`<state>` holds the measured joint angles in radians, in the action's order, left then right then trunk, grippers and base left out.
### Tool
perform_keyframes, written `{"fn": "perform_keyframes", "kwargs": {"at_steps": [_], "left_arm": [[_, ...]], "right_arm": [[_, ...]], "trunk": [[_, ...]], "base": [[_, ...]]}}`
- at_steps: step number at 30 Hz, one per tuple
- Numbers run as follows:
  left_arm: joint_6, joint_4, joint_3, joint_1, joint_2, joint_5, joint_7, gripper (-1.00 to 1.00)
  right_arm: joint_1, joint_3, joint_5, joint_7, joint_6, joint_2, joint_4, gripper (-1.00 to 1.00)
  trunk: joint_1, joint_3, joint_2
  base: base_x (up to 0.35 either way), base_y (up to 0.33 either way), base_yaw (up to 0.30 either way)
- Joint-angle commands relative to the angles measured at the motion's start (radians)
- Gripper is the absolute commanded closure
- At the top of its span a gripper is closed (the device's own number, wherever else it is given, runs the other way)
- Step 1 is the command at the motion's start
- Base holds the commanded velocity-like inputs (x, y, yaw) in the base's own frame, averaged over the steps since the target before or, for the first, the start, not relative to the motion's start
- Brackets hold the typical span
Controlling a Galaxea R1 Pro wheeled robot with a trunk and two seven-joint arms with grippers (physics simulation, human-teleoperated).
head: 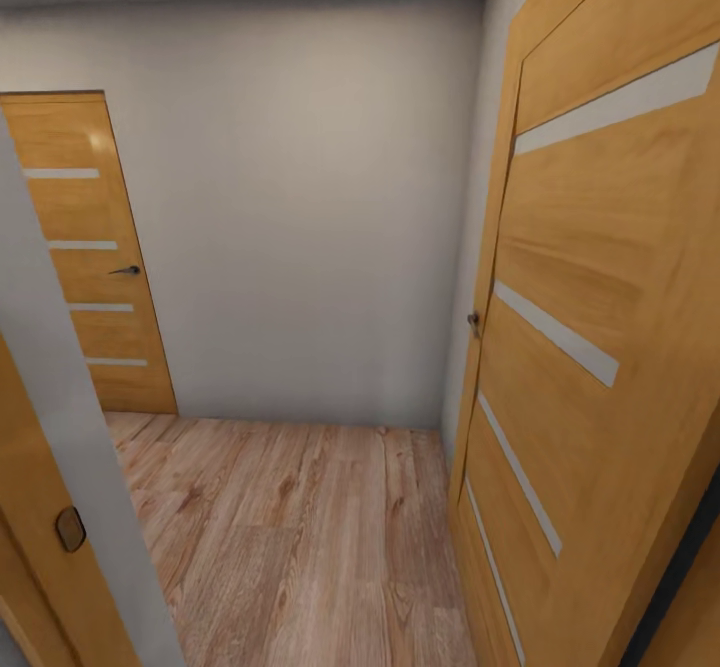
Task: Move the two storage containers from the living room to the garage. In the garage, place one container on the floor and stack the other container on top of it (either order is fine).
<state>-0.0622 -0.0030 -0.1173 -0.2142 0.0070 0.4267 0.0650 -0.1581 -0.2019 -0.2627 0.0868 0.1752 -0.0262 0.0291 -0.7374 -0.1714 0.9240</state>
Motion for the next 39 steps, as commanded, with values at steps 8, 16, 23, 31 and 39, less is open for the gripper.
{"fn": "perform_keyframes", "kwargs": {"at_steps": [8,16,23,31,39], "left_arm": [[-0.002,0.001,-0.010,-0.001,0.002,0.007,0.003,-1.00],[-0.002,0.001,-0.010,-0.001,0.002,0.007,0.003,-1.00],[-0.002,0.001,-0.010,-0.001,0.002,0.007,0.003,-1.00],[-0.002,0.001,-0.010,-0.001,0.002,0.007,0.003,-1.00],[-0.002,0.001,-0.010,-0.001,0.002,0.008,0.003,-1.00]], "right_arm": [[-0.001,-0.008,-0.012,0.005,0.006,-0.001,0.003,-1.00],[-0.001,-0.008,-0.012,0.006,0.007,0.000,0.003,-1.00],[-0.001,-0.007,-0.012,0.005,0.014,0.004,0.003,-1.00],[-0.001,-0.006,-0.012,0.006,0.015,0.001,0.003,-1.00],[-0.001,-0.007,-0.012,0.006,0.016,-0.003,0.003,-1.00]], "trunk": [[0.000,-0.001,0.001],[0.000,-0.001,0.001],[0.000,-0.001,0.001],[0.000,-0.001,0.001],[0.000,-0.001,0.001]], "base": [[0.181,0.000,0.000],[0.317,0.000,0.000],[0.321,0.000,0.000],[0.320,0.000,0.000],[0.310,0.000,0.000]]}}
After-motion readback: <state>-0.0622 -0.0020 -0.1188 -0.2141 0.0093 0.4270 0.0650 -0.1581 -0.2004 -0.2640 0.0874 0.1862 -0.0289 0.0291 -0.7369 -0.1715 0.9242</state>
